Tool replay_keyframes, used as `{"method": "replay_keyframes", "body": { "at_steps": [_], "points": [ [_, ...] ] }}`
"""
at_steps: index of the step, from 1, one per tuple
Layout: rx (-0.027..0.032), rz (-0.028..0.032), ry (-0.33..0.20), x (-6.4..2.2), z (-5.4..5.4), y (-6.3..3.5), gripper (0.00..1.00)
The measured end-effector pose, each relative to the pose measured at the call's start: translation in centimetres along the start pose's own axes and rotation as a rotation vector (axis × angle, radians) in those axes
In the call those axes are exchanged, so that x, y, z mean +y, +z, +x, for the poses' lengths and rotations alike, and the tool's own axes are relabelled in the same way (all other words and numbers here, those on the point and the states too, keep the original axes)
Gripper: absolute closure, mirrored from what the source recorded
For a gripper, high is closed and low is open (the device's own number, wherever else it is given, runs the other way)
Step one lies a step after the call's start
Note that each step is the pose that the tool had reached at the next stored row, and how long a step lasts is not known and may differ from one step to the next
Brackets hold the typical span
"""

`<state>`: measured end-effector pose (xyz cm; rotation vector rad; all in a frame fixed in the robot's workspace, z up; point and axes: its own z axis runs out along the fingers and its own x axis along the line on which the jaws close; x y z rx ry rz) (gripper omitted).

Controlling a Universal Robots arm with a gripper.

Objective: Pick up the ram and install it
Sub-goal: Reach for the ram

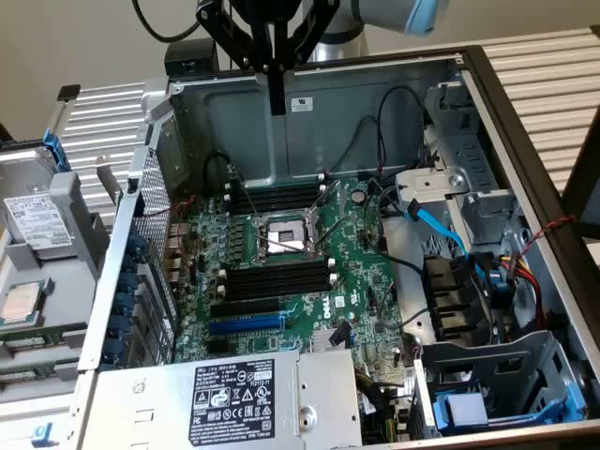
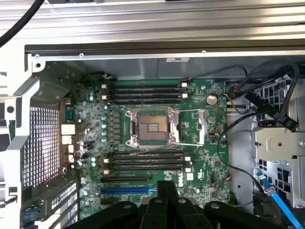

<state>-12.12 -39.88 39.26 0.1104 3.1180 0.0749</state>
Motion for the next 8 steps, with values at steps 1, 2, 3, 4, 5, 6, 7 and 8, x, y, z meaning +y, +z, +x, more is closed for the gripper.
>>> {"method": "replay_keyframes", "body": {
  "at_steps": [1, 2, 3, 4, 5, 6, 7, 8],
  "points": [
    [0.0, 0.0, 0.0, 0.0, 0.0, 0.0, 0.89],
    [0.0, 0.0, 0.0, 0.0, 0.0, 0.0, 0.89],
    [0.0, 0.0, 0.0, 0.0, 0.0, 0.0, 0.89],
    [0.0, -0.0001, 0.0, 0.0, 0.0, 0.0, 0.89],
    [0.0, 0.0, 0.0, 0.0, 0.0, 0.0, 0.89],
    [0.0, -0.0001, 0.0, 0.0, 0.0, 0.0, 0.89],
    [0.0, 0.0, 0.0, 0.0, 0.0, 0.0, 0.89],
    [0.0, -0.0001, 0.0, 0.0, 0.0, 0.0, 0.89]
  ]
}}
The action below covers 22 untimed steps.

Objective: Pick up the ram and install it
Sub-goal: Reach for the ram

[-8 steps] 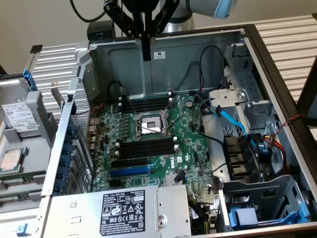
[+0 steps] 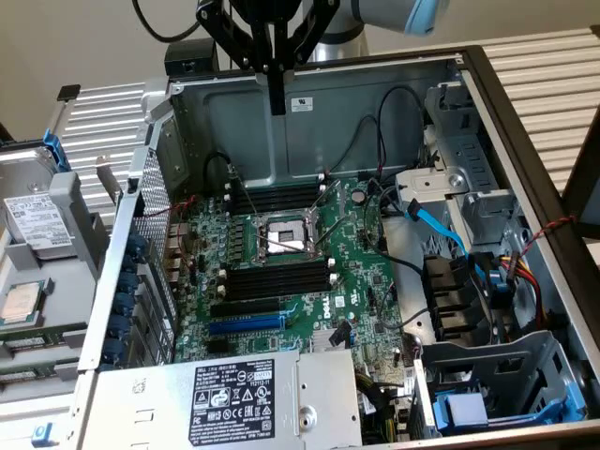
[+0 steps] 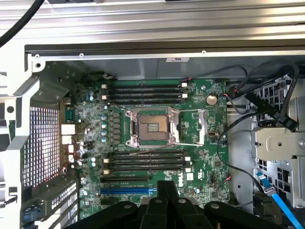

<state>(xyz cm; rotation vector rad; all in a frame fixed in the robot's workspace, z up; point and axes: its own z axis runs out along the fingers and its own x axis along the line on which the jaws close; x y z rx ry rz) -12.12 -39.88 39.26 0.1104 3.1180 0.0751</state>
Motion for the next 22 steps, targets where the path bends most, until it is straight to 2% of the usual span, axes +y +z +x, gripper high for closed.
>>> {"method": "replay_keyframes", "body": {
  "at_steps": [5, 9, 12, 22],
  "points": [
    [0.0001, 0.0002, 0.0, 0.02, 0.0, 0.0, 0.89],
    [-0.0002, 0.0051, 0.0, 0.37, 0.0, -0.05, 0.89],
    [-0.0004, 0.0054, 0.0, 0.36, 0.4, -0.06, 0.89],
    [-0.0003, 0.0055, 0.0, 0.1, 4.0, -0.14, 0.89]
  ]
}}
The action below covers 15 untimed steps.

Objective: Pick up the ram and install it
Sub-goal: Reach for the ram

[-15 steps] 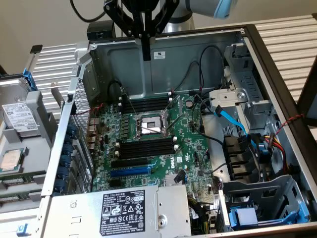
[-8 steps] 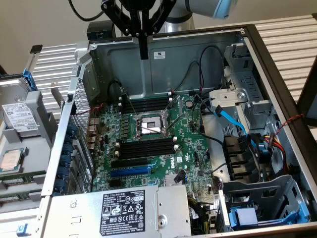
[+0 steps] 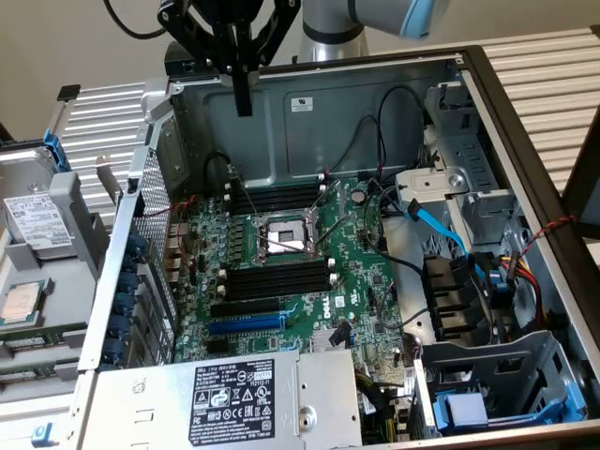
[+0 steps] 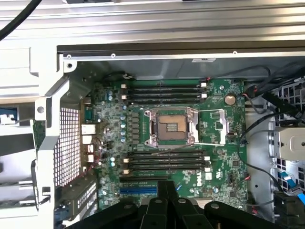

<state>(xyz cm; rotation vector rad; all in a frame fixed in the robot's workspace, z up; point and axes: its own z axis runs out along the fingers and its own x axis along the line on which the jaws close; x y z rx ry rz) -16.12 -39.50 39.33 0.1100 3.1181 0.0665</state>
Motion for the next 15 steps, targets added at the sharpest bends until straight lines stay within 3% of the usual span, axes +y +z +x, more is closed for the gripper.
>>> {"method": "replay_keyframes", "body": {
  "at_steps": [15],
  "points": [
    [0.0, 0.0, 0.0, -0.45, 6.5, -0.14, 0.89]
  ]
}}
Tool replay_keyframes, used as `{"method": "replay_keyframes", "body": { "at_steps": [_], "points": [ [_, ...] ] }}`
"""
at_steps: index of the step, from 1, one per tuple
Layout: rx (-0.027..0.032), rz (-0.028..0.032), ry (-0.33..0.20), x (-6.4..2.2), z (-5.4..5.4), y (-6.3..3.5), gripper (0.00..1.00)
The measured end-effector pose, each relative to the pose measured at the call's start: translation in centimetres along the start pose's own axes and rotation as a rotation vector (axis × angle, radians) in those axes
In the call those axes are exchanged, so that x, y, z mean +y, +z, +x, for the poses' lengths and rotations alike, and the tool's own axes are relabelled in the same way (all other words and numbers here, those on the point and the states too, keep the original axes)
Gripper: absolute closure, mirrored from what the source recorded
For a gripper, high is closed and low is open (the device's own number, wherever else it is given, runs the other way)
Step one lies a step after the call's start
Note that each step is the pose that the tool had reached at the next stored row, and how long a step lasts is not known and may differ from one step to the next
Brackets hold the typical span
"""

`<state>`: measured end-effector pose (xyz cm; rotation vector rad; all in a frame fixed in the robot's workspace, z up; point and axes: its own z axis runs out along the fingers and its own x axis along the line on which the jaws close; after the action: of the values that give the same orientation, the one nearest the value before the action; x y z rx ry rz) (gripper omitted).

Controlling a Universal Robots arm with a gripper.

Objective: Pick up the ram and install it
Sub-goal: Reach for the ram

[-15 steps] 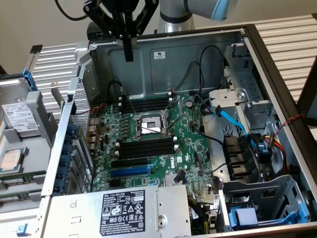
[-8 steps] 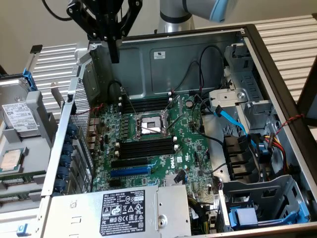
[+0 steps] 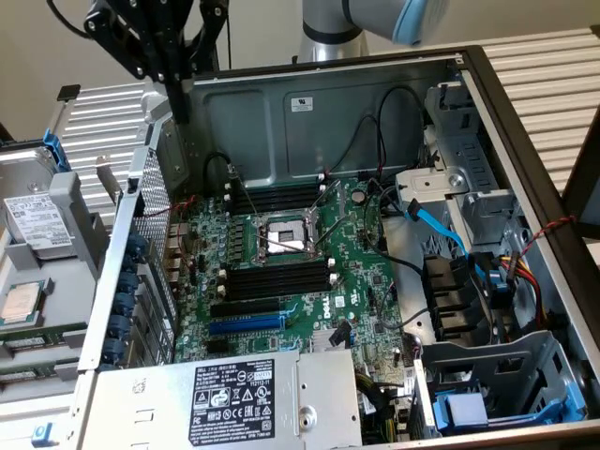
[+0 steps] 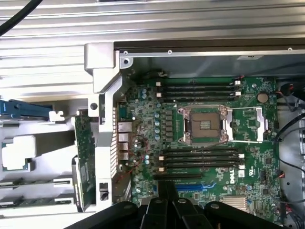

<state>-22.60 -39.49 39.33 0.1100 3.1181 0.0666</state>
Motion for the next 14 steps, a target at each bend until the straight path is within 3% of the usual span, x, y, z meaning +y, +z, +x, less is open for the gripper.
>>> {"method": "replay_keyframes", "body": {
  "at_steps": [14],
  "points": [
    [0.0, -0.0001, 0.0, -0.54, 6.3, -0.12, 0.89]
  ]
}}
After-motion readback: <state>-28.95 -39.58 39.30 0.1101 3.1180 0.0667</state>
